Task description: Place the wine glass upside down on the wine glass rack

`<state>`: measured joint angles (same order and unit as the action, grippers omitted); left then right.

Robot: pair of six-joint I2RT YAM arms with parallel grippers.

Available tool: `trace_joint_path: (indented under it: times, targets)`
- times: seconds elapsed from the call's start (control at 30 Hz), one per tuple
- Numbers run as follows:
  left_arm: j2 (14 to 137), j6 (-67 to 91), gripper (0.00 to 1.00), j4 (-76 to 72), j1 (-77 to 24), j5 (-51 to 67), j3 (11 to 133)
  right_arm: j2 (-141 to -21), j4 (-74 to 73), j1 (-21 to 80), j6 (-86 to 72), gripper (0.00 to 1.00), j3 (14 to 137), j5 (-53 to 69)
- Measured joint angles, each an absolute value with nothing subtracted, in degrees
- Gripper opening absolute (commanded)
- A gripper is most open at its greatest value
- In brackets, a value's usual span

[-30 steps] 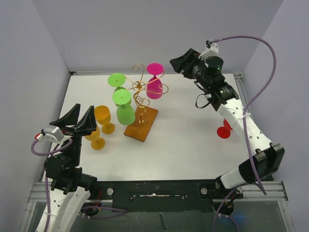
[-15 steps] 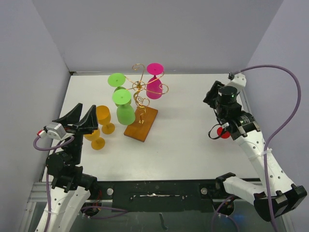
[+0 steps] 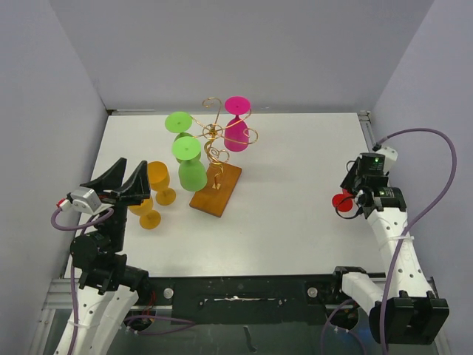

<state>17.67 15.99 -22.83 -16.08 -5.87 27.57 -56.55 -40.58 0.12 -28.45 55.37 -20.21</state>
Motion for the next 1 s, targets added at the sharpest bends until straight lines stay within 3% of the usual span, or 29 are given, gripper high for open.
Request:
trace_joint_path:
  times: [0.27, 0.67, 1.0]
  targets:
    - [17.69, 16.29, 0.58, -22.85, -16.03, -5.58, 27.57, -58.74, -37.32, -4.99, -25.21, 0.39, 52.53, -11.64]
    - [17.69, 16.32, 0.58, -22.85, -16.03, -5.52, 27.57, -58.87, -39.16, -4.99, -24.75, 0.49, 55.92, -10.94]
    - [17.69, 16.32, 0.58, -22.83, -16.03, -5.52, 27.57, -60.58, -38.33, -4.99, -23.55, 0.49, 58.17, -8.82]
